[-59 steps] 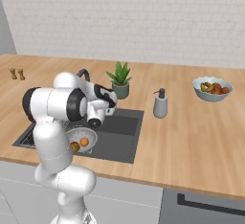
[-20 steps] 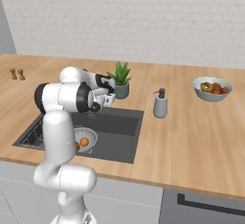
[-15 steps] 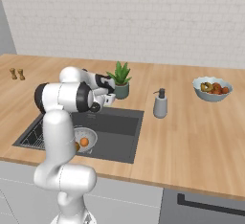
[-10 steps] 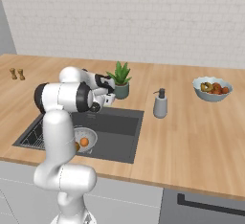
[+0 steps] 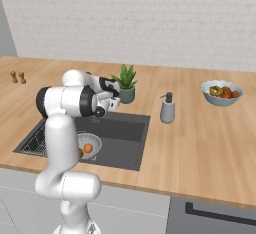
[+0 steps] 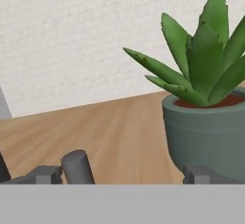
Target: Put the colander in the sink, put the apple, tangerine in the colander, and turn on the sink faucet and pour water over the colander.
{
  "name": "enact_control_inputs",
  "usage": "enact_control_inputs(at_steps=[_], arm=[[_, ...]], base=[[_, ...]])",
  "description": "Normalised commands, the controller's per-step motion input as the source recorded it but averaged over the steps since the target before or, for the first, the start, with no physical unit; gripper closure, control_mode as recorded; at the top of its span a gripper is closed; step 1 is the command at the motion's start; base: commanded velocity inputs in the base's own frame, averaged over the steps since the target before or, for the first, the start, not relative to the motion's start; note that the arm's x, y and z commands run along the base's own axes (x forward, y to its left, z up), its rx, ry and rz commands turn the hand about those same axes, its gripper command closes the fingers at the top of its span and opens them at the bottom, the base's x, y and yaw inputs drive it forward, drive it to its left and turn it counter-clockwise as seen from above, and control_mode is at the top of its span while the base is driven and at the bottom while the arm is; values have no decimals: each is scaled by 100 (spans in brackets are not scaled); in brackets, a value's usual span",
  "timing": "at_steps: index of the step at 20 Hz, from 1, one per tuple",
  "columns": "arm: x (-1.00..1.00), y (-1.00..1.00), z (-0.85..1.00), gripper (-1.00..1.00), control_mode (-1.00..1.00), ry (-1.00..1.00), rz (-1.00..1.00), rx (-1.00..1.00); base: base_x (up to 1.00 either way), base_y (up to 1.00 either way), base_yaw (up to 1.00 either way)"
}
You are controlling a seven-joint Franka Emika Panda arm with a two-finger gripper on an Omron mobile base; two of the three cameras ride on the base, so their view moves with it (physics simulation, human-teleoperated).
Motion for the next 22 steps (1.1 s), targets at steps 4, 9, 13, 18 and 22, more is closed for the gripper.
enact_control_inputs(at_steps=[4,9,13,18,22], arm=[[8,0,0,-100,-100,0,1,0],[0,-9,0,-100,-100,1,0,0],[0,-29,0,-100,-100,0,0,0],[0,-30,0,-100,-100,0,0,0],[0,-49,0,-100,-100,0,0,0]], base=[[0,0,0],[0,0,0],[0,0,0],[0,0,0],[0,0,0]])
